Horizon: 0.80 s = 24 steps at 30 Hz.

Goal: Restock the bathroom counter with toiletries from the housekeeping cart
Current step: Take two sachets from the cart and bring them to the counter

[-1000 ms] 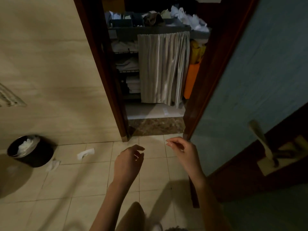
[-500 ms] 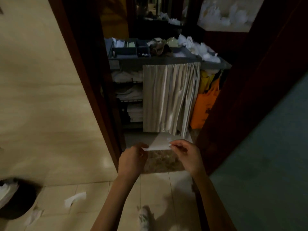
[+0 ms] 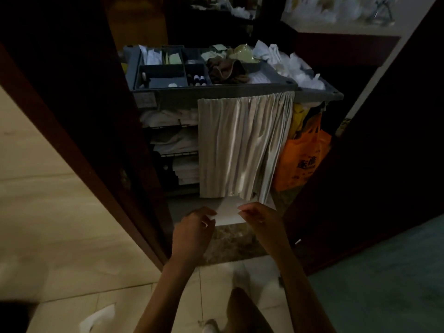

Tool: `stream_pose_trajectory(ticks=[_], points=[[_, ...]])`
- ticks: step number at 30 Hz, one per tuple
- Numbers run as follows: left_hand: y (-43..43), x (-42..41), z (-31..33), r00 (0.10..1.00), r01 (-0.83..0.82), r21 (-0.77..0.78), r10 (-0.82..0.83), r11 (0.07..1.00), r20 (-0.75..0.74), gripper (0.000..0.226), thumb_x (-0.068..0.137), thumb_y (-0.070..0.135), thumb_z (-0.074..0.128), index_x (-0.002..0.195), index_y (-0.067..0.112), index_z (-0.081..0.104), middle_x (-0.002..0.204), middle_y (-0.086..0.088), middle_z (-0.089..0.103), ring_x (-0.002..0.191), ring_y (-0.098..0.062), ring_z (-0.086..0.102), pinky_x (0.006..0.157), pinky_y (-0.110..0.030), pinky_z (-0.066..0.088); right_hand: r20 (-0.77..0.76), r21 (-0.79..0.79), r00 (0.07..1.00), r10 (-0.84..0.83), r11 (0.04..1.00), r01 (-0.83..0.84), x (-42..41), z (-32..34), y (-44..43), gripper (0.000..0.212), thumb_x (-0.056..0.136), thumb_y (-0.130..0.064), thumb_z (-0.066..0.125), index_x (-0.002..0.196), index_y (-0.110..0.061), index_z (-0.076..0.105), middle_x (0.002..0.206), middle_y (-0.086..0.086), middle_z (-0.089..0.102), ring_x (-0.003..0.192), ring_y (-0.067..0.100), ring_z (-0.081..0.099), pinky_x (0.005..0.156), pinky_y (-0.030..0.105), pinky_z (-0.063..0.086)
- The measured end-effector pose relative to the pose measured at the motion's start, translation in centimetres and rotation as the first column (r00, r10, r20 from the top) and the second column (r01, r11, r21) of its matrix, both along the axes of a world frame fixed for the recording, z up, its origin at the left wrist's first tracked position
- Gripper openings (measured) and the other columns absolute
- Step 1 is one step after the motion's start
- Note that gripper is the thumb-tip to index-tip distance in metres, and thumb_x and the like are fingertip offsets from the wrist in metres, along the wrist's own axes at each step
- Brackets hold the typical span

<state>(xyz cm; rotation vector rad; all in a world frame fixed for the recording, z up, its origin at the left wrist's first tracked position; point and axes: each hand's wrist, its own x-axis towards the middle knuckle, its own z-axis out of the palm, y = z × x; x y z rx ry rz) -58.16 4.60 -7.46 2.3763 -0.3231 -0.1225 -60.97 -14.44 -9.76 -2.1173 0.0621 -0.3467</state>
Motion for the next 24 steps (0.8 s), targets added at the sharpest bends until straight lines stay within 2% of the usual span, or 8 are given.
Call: stream_pose_trajectory(ticks=[2,4,7,12,14,18,20,24], points=[[-0.1,1.8,-0.2,1.0,-0.01,-0.009,0.01,1.0,-0.001,0.022,0.094,0.022,0.058,0.115,0.026,0.064,0.106,0.005,0.068,0.09,-0.005,0.061,0.078,-0.018,0.046,0.012,-0.005,1.0,-0.001,1.0,0.001,2.4,0.0,0.1,0.008,0.087,-0.026,0.068,0.095,-0.028,0.066,0.091,-0.013,0.069,0.086,0.0,0.065,0.078,0.015,0.051],[-0.3,4.1,-0.4,1.0,-0.025,-0.005,0.025,1.0,-0.001,0.023,0.094,0.021,0.057,0.115,0.025,0.065,0.107,0.004,0.069,0.091,-0.006,0.061,0.076,-0.017,0.043,0.002,0.002,1.0,0.004,1.0,-0.004,4.9,0.2,0.1,0.012,0.088,-0.018,0.069,0.093,-0.029,0.066,0.088,-0.018,0.067,0.085,-0.002,0.064,0.075,0.012,0.049],[-1.1,8.5,-0.2,0.998,-0.054,0.04,0.054,0.998,0.016,0.025,0.094,0.023,0.056,0.117,0.025,0.066,0.111,-0.001,0.07,0.1,-0.019,0.065,0.082,-0.028,0.048,-0.03,0.037,0.999,0.019,0.999,-0.018,9.0,0.7,-0.6,0.013,0.09,-0.013,0.067,0.092,-0.026,0.067,0.087,-0.018,0.065,0.085,-0.005,0.062,0.075,0.009,0.046],[-4.4,16.8,1.4,0.993,-0.11,-0.007,0.11,0.994,0.048,0.021,0.09,0.023,0.062,0.109,0.026,0.07,0.101,-0.002,0.073,0.096,-0.021,0.067,0.079,-0.033,0.052,-0.116,0.126,0.993,0.016,0.992,-0.001,17.4,2.7,-3.2,0.016,0.091,-0.018,0.064,0.093,-0.033,0.066,0.089,-0.02,0.066,0.088,-0.007,0.061,0.08,0.011,0.047],[-5.6,20.1,2.1,0.992,-0.11,-0.083,0.115,0.99,0.05,0.018,0.088,0.022,0.065,0.105,0.024,0.071,0.095,0.0,0.073,0.09,-0.018,0.069,0.076,-0.036,0.054,-0.112,0.12,0.994,0.007,0.993,0.006,21.1,4.0,-4.4,0.013,0.091,-0.02,0.065,0.095,-0.032,0.068,0.091,-0.02,0.067,0.09,-0.009,0.061,0.079,0.009,0.046],[-8.3,28.1,4.6,0.987,-0.12,-0.075,0.128,0.99,0.101,0.02,0.088,0.025,0.064,0.107,0.027,0.071,0.093,0.004,0.074,0.089,-0.013,0.068,0.075,-0.032,0.055,-0.047,0.144,0.998,0.037,0.989,-0.03,28.5,6.5,-7.1,0.014,0.09,-0.019,0.065,0.094,-0.032,0.069,0.091,-0.018,0.069,0.091,-0.007,0.062,0.081,0.011,0.048],[-9.9,32.2,6.0,0.983,-0.105,-0.132,0.124,0.986,0.137,0.02,0.088,0.023,0.064,0.106,0.027,0.07,0.093,0.005,0.073,0.088,-0.012,0.068,0.075,-0.035,0.056,-0.011,0.14,0.999,0.051,0.989,-0.049,32.5,8.0,-8.4,0.018,0.091,-0.017,0.065,0.093,-0.034,0.066,0.092,-0.017,0.068,0.092,-0.006,0.062,0.081,0.013,0.048],[-13.2,39.3,8.4,0.97,-0.088,-0.205,0.131,0.975,0.204,0.015,0.088,0.026,0.063,0.102,0.03,0.068,0.089,0.012,0.07,0.083,0.0,0.064,0.075,-0.031,0.057,0.069,0.112,0.996,0.049,0.992,-0.056,39.7,10.5,-11.4,0.011,0.089,-0.017,0.066,0.096,-0.023,0.072,0.093,-0.012,0.071,0.09,-0.002,0.065,0.083,0.015,0.049]])
